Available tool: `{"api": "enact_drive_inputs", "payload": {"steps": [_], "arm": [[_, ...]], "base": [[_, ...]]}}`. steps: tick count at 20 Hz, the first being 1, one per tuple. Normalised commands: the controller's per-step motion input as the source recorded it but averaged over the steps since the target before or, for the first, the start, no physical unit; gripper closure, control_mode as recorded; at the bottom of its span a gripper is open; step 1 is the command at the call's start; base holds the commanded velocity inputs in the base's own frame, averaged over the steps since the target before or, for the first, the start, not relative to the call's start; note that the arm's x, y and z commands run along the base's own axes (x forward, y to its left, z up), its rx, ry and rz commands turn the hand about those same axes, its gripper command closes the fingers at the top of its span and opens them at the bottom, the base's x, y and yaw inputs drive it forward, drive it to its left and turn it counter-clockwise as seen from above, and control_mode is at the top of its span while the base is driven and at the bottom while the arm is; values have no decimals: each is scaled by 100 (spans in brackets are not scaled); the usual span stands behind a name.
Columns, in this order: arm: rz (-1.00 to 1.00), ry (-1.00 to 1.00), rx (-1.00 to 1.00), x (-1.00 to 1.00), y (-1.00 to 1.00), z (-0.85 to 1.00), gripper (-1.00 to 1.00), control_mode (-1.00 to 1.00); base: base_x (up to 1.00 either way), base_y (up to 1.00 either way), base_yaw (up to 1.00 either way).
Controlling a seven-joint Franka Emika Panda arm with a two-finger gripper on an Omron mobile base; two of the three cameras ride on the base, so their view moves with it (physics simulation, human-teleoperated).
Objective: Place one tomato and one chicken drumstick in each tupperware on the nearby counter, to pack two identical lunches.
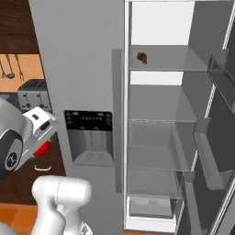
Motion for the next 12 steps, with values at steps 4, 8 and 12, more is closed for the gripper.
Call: {"api": "enact_drive_inputs", "payload": {"steps": [4,8,12], "arm": [[0,0,0,0,0,0,100,100],[0,0,0,0,0,0,100,100],[0,0,0,0,0,0,100,100]], "base": [[48,100,0],[38,100,2],[2,100,0]]}}
